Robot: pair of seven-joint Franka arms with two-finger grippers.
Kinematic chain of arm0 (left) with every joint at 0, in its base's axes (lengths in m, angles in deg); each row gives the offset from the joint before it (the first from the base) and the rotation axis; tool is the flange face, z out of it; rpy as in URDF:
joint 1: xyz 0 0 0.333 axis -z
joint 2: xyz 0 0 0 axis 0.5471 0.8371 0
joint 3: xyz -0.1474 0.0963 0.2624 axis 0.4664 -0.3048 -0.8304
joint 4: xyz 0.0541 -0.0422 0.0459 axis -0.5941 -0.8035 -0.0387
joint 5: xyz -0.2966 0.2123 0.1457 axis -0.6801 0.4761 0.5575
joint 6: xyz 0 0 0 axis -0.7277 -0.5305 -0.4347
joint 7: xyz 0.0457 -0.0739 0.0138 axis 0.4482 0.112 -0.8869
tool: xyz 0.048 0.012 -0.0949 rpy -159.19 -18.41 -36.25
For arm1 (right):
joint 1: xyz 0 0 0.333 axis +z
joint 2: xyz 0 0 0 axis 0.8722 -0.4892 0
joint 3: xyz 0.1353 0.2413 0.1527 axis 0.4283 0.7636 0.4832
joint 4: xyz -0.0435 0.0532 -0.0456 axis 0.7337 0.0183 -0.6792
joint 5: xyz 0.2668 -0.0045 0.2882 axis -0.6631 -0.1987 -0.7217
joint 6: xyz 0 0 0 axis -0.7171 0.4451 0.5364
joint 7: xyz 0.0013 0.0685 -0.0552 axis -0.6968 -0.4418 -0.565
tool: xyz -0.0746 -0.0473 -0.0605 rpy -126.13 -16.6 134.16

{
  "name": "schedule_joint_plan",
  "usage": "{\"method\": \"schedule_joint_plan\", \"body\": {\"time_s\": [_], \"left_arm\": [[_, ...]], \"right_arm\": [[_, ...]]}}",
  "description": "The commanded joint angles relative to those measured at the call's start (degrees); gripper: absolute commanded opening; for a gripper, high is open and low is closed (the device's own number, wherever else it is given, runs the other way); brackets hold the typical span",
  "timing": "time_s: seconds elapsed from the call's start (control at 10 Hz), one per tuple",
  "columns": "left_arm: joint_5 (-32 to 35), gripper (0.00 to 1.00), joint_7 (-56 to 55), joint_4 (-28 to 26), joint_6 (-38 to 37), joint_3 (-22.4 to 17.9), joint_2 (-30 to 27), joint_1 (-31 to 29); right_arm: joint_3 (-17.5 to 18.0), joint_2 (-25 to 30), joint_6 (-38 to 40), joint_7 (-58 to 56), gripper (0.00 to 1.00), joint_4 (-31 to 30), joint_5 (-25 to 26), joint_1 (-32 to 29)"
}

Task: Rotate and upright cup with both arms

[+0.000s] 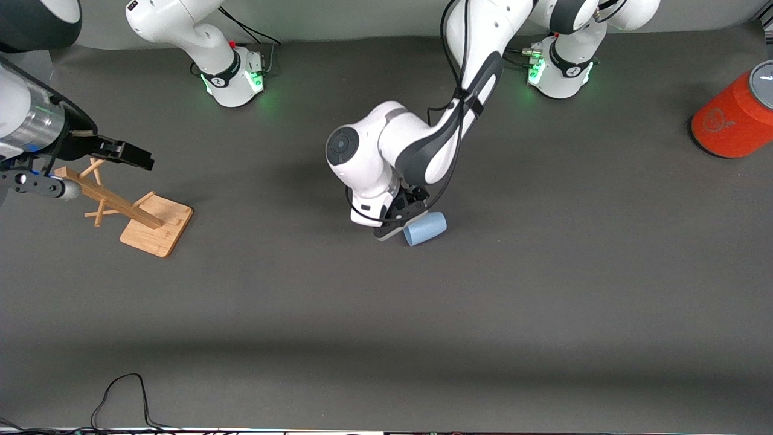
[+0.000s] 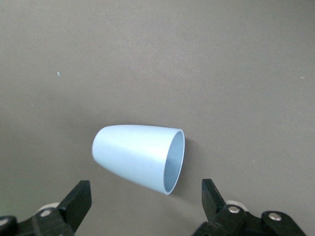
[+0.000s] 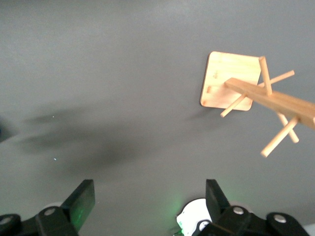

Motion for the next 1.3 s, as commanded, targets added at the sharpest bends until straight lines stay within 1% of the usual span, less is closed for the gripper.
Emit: {"method": "schedule_joint_plan", "body": {"time_s": [0.0, 0.1, 0.2, 0.3, 0.4, 0.5, 0.6, 0.7, 0.8, 0.9, 1.0, 1.2], "left_arm": [[1.6, 1.00, -1.3, 2.4, 0.6, -0.7, 3.1, 0.2], [2.5, 0.99, -1.1, 2.3, 0.4, -0.7, 3.3, 0.0], [2.6, 0.94, -1.1, 2.1, -0.3, -0.7, 3.9, 0.0], [2.6, 0.71, -1.1, 2.1, -1.4, -0.7, 4.0, 0.1], [2.6, 0.45, -1.0, 2.1, -2.7, -0.6, 4.0, 0.0], [2.6, 0.30, -1.0, 2.1, -2.8, -0.6, 4.0, -0.2], [2.6, 0.22, -1.0, 2.0, -2.9, -0.7, 4.5, -0.3], [2.6, 0.03, -1.0, 2.0, -3.2, -0.6, 4.5, -0.3], [2.6, 0.00, -0.8, 2.0, -3.7, -0.6, 4.5, -0.3], [2.6, 0.00, -0.8, 2.0, -3.8, -0.5, 4.3, -0.3], [2.5, 0.00, -0.7, 2.1, -4.1, -0.5, 4.0, -0.3], [2.1, 0.00, 0.8, 2.7, -7.9, -0.2, 2.6, -0.3]], "right_arm": [[-0.8, 0.8, -3.3, -3.9, 1.00, -2.3, -0.5, -0.2], [1.7, 0.4, -3.6, -4.2, 1.00, -2.3, -0.7, -4.5], [8.9, 0.3, -4.0, -4.6, 1.00, -2.4, -0.7, -11.9], [16.1, 0.3, -4.4, -4.9, 1.00, -2.3, -0.6, -18.9], [21.4, 0.3, -4.8, -4.9, 1.00, -2.4, -0.6, -24.8], [27.2, 0.3, -5.0, -4.9, 1.00, -2.4, -0.6, -30.8], [34.2, 0.3, -5.1, -4.9, 1.00, -2.4, -0.6, -37.9], [38.6, 0.4, -5.2, -4.9, 1.00, -2.4, -0.6, -42.5], [38.9, 0.3, -6.1, -6.9, 1.00, -2.4, -0.4, -42.6], [38.8, 0.3, -7.4, -11.4, 1.00, -2.7, -0.1, -42.7], [38.7, 0.3, -7.7, -13.3, 1.00, -2.7, 0.0, -43.0], [38.3, 0.3, -9.3, -17.2, 1.00, -2.7, 0.2, -43.0]]}}
